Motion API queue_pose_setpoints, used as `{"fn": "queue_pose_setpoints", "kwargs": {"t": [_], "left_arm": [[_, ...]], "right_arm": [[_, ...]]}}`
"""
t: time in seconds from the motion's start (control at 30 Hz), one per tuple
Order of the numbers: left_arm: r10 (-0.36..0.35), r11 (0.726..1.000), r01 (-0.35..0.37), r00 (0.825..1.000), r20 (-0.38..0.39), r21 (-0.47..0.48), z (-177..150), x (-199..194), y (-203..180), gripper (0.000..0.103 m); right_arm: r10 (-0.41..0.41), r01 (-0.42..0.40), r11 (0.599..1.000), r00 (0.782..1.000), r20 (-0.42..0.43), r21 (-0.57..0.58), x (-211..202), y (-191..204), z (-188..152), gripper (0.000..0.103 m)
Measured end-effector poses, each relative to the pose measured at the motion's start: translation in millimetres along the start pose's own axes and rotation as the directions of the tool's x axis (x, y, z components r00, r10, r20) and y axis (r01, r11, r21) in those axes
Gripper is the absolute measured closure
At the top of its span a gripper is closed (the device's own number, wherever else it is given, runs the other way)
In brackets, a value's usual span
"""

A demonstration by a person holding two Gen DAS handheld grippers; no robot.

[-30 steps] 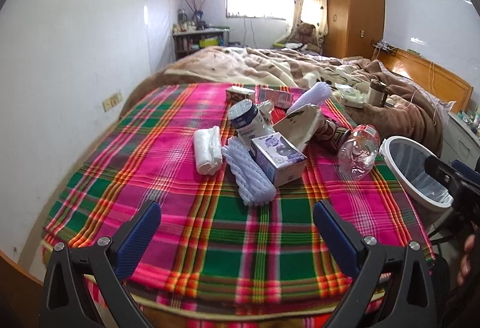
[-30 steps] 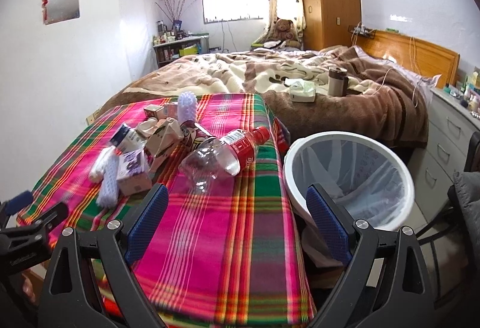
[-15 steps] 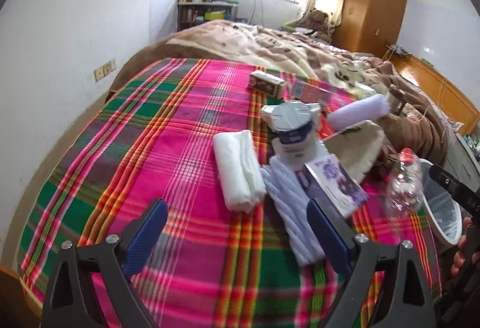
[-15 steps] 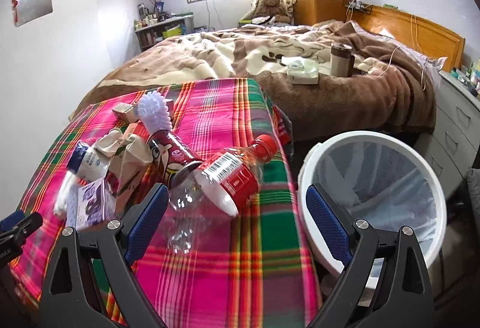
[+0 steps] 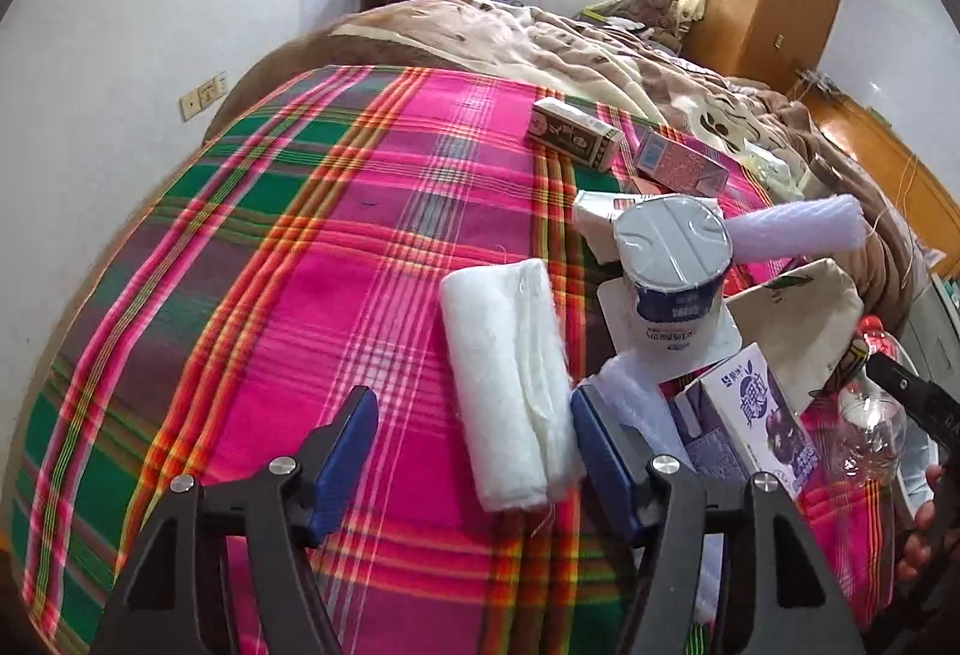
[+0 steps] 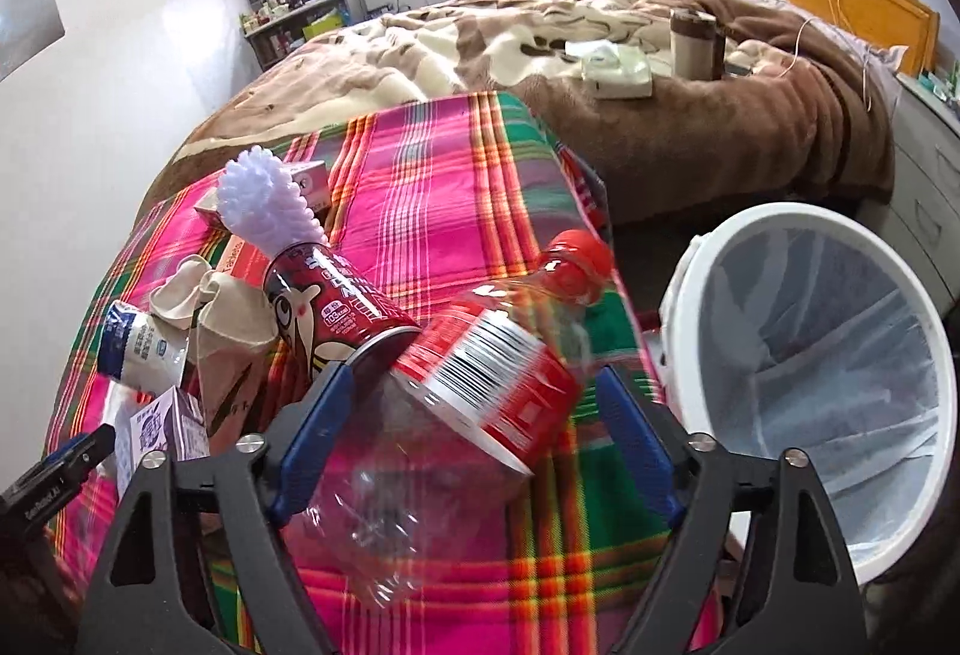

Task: Collect trash
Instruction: 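Reach the right gripper to the clear bottle while the left gripper grasps the white towel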

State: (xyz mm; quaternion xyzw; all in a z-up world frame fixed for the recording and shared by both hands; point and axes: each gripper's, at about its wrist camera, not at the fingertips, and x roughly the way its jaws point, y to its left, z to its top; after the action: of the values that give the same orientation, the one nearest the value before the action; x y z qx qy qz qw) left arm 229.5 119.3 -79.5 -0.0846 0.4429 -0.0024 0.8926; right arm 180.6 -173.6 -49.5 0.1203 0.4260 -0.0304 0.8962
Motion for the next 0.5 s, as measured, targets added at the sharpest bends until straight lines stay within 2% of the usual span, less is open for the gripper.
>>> {"fn": "queue_pose_setpoints", "kwargs": {"t": [0.07, 0.2, 0.3, 0.5], "left_arm": [[-0.036, 0.999, 0.036, 0.999, -0.032, -0.010, 2.7, 8.0, 1.3, 0.041], [-0.002, 1.000, 0.002, 1.000, -0.028, 0.022, 4.2, 10.7, -0.2, 0.043], [-0.024, 1.000, 0.024, 0.999, -0.037, 0.001, 5.6, 13.9, 4.5, 0.043], [-0.016, 1.000, 0.016, 0.999, -0.041, -0.002, 11.1, 18.8, 2.2, 0.043]], "right_arm": [[0.005, -0.005, 1.000, 1.000, -0.011, -0.009, 2.4, 2.7, 0.6, 0.025], [0.008, -0.010, 0.998, 1.000, -0.027, -0.068, -2.5, 5.8, -3.7, 0.029], [-0.010, 0.007, 0.996, 0.999, -0.030, -0.090, -9.6, 2.2, -6.9, 0.030], [-0.046, 0.044, 0.988, 0.999, -0.015, -0.150, -12.2, 4.9, -9.7, 0.030]]}}
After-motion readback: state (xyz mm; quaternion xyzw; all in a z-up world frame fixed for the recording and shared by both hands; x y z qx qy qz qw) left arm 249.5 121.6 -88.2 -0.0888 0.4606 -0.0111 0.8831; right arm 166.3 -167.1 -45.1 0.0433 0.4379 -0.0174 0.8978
